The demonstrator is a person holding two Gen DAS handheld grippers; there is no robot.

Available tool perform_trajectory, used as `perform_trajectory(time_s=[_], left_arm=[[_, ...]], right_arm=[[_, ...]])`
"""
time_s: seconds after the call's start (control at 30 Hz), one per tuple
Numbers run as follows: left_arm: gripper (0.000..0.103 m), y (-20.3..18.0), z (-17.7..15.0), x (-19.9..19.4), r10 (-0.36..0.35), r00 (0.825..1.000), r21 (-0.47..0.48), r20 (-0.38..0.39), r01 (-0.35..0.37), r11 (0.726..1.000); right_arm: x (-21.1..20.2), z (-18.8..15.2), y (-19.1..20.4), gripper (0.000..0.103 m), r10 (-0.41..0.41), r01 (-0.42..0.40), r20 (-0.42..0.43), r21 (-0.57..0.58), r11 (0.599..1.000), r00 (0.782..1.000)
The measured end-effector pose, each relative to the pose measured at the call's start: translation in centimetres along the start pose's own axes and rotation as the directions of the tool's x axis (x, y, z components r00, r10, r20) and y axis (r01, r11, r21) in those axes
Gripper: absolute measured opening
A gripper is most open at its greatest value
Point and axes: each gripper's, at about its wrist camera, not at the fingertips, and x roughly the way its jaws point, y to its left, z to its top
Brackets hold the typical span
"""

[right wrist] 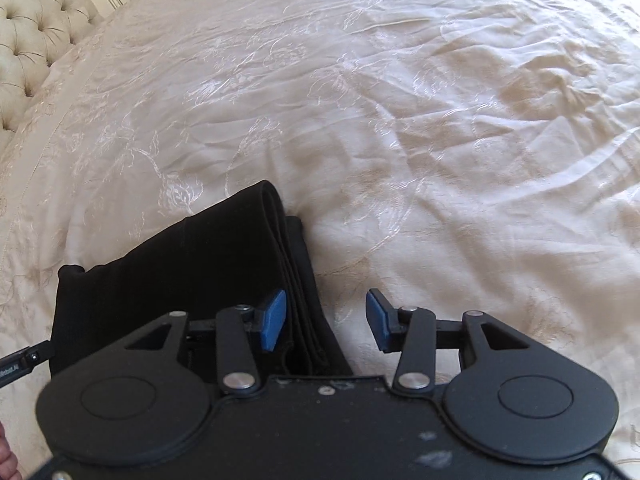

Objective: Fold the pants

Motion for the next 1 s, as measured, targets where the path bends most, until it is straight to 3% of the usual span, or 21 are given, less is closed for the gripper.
perform_trajectory(time_s=[0.17,0.33,0.47,0.6,0.83,1.0], left_arm=[[0.049,-0.9,-2.1,-2.8,0.027,0.999,-0.053,-0.044,-0.029,0.998],[0.049,-3.6,-4.5,-6.4,0.105,0.994,-0.020,-0.032,-0.106,0.994],[0.049,-5.1,-5.1,-9.0,0.042,0.998,-0.029,-0.040,-0.043,0.999],[0.049,-6.5,-5.7,-11.9,-0.013,1.000,-0.057,-0.011,0.012,0.998],[0.050,-9.0,-7.4,-15.7,0.014,0.998,-0.026,0.067,-0.013,1.000],[0.051,-9.6,-8.5,-16.9,0.026,0.997,-0.020,0.076,-0.025,0.999]], right_arm=[[-3.5,-1.3,-0.4,0.047,-0.002,0.005,0.053,-0.065,0.998,0.999],[-8.4,-3.7,1.2,0.048,-0.058,0.084,0.121,-0.224,0.971,0.991],[-11.7,-5.7,1.9,0.048,0.027,0.012,0.138,-0.273,0.962,0.990],[-14.5,-7.6,2.7,0.049,-0.003,0.052,0.181,-0.269,0.962,0.983],[-17.7,-9.4,1.9,0.049,0.117,-0.079,0.126,-0.270,0.960,0.985],[-19.2,-10.4,1.3,0.049,0.134,-0.090,0.152,-0.264,0.960,0.979]])
